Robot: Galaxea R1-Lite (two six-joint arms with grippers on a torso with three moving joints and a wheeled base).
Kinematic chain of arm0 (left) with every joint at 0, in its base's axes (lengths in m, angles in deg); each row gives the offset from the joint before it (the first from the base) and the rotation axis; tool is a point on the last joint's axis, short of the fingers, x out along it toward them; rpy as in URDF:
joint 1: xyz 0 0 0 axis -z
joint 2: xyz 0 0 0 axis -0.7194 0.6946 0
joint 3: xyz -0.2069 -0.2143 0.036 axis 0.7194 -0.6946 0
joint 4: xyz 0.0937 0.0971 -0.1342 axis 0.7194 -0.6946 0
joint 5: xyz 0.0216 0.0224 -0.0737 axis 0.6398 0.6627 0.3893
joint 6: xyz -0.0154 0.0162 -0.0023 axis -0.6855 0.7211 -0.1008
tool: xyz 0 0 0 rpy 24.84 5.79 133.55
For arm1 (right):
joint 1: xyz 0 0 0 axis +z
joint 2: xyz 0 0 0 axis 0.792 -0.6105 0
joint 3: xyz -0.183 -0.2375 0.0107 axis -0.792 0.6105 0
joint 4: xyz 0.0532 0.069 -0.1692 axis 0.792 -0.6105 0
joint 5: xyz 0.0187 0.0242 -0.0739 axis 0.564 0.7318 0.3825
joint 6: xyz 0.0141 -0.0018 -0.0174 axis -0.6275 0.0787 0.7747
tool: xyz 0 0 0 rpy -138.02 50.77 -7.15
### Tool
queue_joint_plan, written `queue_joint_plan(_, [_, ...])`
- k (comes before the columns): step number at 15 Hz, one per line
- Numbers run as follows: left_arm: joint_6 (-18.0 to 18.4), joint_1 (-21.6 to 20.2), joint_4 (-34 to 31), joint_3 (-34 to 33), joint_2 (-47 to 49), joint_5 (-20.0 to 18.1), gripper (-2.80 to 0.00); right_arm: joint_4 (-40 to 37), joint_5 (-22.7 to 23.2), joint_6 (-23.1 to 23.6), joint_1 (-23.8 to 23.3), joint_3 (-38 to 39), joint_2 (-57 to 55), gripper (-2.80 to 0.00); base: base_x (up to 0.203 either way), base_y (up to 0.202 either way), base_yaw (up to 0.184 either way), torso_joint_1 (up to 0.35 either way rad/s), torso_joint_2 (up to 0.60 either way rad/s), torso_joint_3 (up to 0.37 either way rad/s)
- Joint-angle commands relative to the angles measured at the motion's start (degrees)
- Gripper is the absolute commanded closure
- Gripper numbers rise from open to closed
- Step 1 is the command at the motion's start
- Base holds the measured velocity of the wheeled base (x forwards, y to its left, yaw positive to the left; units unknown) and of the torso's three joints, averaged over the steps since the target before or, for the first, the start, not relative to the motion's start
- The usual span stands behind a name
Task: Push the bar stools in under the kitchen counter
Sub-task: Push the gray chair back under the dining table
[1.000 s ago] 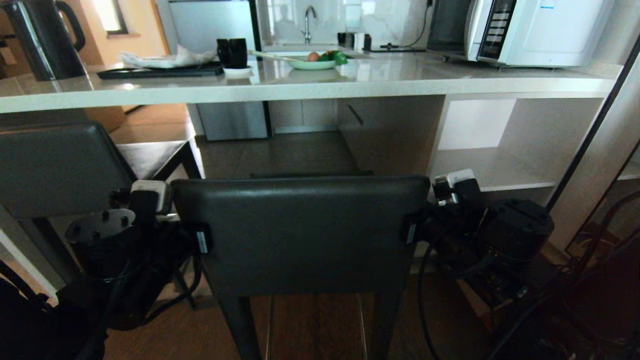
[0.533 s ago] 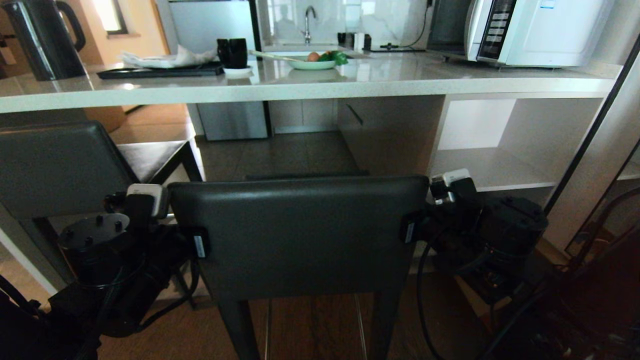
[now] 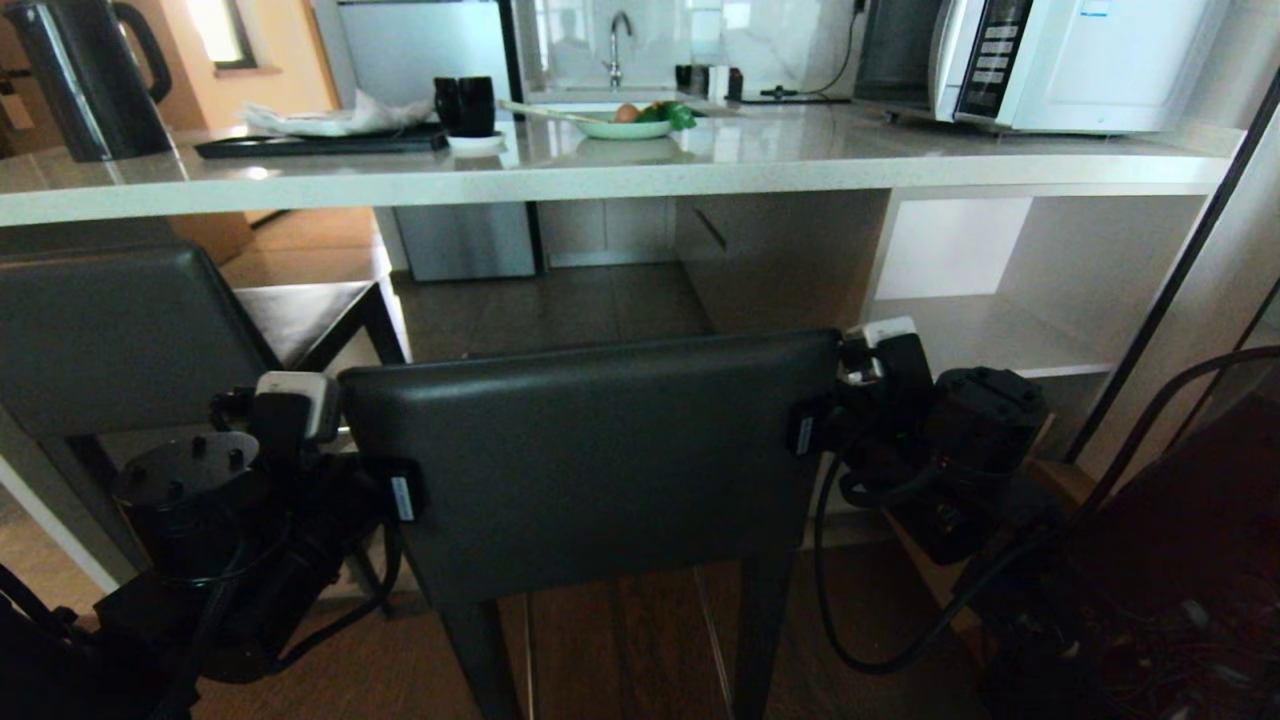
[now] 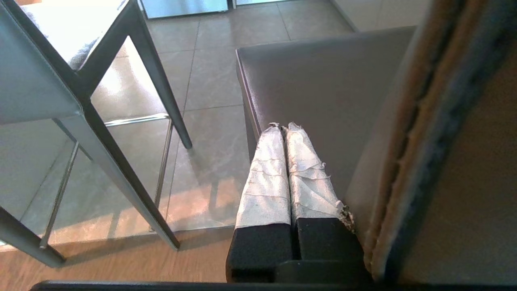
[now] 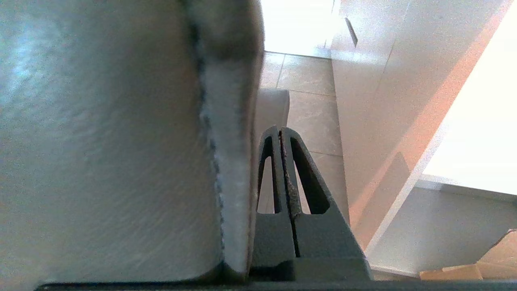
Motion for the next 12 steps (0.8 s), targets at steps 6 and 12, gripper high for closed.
queue_joint_plan(6, [0.34,-0.35,0.38,2.81,1.54,0.03,0.00,2.81,-0.26,0.05,-0.08,3.57,0.67,0.00,0.000,0.000,0.000,0.000,0.00,0.000])
queue_joint_plan(12, [0.26,-0.27,0.38,2.53,1.45,0.03,0.00,2.81,-0.26,0.14,0.01,3.40,0.49,0.00,0.106,0.000,-0.001,-0.001,0.00,0.003])
